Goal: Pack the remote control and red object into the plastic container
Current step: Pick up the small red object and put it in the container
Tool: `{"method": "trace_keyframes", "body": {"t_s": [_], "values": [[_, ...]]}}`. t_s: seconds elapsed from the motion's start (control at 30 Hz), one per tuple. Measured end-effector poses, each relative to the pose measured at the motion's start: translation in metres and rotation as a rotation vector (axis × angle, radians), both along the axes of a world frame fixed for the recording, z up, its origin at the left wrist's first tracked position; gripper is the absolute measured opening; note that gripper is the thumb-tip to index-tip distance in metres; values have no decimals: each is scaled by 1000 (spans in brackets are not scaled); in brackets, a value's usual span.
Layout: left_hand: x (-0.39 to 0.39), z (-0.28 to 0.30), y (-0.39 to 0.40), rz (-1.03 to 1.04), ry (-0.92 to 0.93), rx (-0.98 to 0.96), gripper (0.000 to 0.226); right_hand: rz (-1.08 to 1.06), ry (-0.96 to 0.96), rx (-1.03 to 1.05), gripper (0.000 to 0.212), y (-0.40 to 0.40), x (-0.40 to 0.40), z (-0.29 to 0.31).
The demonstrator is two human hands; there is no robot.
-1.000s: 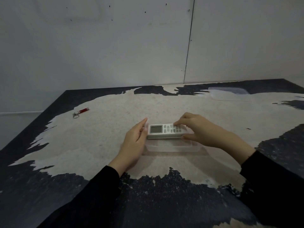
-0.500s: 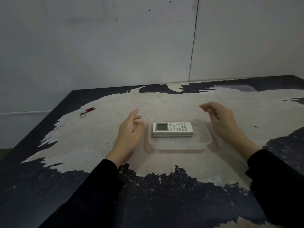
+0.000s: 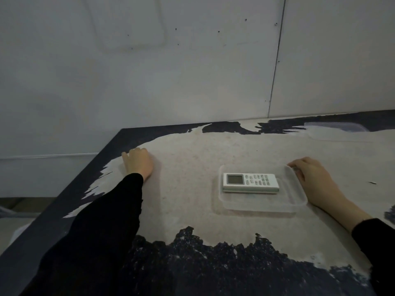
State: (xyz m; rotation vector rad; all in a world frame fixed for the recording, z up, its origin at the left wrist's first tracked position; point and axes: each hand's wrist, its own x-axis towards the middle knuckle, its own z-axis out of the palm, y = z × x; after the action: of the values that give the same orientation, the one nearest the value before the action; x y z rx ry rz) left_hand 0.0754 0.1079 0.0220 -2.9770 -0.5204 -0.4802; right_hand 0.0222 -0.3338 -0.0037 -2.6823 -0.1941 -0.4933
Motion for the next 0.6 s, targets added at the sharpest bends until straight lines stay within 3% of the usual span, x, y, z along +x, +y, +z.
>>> {"method": "trace_keyframes", "body": {"t_s": [0.2, 0.4, 0.5, 0.6], "values": [[4, 0, -5, -61, -104, -16, 24, -6, 5, 11, 20, 0, -2, 2], [-24, 25, -65, -290, -346, -452, 13, -17, 9, 48, 20, -1, 1, 4], [-47, 43, -104, -416, -367, -793, 9, -35, -39, 177, 23, 2, -3, 17], [-71, 60, -144, -566, -355, -959, 12, 78, -123, 298, 22, 18, -16, 39]]}}
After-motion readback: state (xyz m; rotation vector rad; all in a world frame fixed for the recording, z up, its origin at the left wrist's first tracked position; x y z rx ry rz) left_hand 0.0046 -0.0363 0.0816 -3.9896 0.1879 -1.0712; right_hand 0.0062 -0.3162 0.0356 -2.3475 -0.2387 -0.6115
